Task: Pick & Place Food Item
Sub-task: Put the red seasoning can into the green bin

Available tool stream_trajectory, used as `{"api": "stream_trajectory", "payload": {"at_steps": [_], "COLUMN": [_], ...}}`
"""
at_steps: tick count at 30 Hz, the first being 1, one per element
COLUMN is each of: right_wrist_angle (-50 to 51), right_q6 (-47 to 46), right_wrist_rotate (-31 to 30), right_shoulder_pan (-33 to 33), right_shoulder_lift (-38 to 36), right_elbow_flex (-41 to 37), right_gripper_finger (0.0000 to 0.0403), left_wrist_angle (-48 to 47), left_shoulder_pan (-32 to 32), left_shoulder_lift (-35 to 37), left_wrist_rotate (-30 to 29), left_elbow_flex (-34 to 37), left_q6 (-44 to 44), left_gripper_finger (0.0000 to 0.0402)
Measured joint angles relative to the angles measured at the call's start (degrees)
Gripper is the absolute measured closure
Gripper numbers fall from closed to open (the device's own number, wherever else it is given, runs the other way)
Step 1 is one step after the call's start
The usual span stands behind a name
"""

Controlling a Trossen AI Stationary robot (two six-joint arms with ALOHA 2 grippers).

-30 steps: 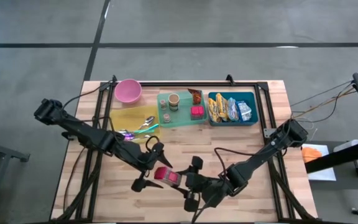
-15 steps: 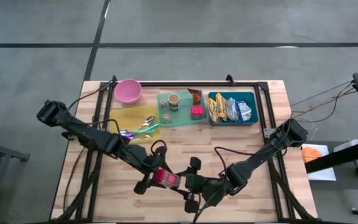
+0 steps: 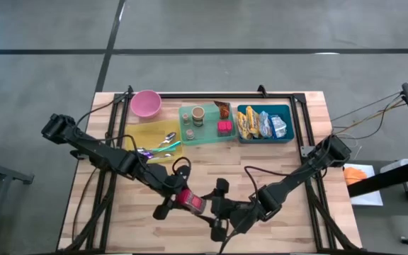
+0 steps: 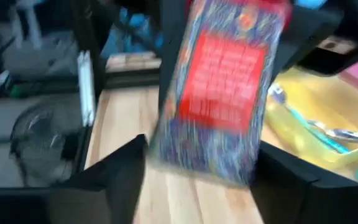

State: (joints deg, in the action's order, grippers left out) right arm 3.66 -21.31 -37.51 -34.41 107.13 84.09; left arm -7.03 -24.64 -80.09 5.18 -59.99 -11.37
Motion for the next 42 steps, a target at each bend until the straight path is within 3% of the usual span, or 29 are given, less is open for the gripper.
{"api": "stream_trajectory", "payload": {"at_steps": [4, 8, 13, 16, 22, 26, 29, 32, 37, 42], "right_wrist_angle": [4.72, 10.74, 19.45, 23.96, 28.10, 29.02, 30.56, 30.42, 30.44, 30.08], "right_q6": [-2.13, -7.20, -14.90, -19.16, -20.52, -11.16, -4.16, -6.02, -15.01, -14.63], "right_wrist_rotate": [0.49, -3.63, -3.85, -3.84, -4.65, -2.87, -2.45, -2.48, -2.46, -2.47], "right_shoulder_pan": [-0.12, -0.21, -0.58, -1.07, -1.96, -2.23, -2.23, -2.19, -2.21, -2.11], "right_shoulder_lift": [0.20, 0.11, 0.11, 0.11, 0.11, -0.01, -0.11, -0.71, -1.11, -1.11], "right_elbow_flex": [-0.13, -0.11, -0.11, -0.12, -0.13, -0.11, -0.13, -0.12, 0.32, 0.65], "right_gripper_finger": [0.0081, 0.0040, 0.0033, 0.0032, 0.0032, 0.0031, 0.0031, 0.0031, 0.0031, 0.0031], "left_wrist_angle": [-0.28, -0.92, -7.63, -12.92, -23.04, -24.66, -24.96, -25.76, -27.83, -31.07], "left_shoulder_pan": [0.23, 1.17, 5.24, 10.65, 25.07, 32.95, 36.12, 37.79, 39.11, 39.79], "left_shoulder_lift": [0.61, 1.31, 2.21, 1.88, 0.02, -2.07, -4.24, -7.09, -12.12, -17.25], "left_wrist_rotate": [-0.22, -3.34, -11.75, -13.27, -2.70, 5.28, 7.17, 5.87, -1.56, -5.21], "left_elbow_flex": [-0.07, -0.11, -1.75, -3.46, -7.84, -8.39, -8.51, -9.50, -13.82, -19.20], "left_q6": [-1.04, -2.75, -8.82, -12.59, -11.25, -8.10, -4.66, -0.85, 5.39, 11.23], "left_gripper_finger": [0.0207, 0.0207, 0.0207, 0.0207, 0.0207, 0.0207, 0.0207, 0.0207, 0.0207, 0.0207]}}
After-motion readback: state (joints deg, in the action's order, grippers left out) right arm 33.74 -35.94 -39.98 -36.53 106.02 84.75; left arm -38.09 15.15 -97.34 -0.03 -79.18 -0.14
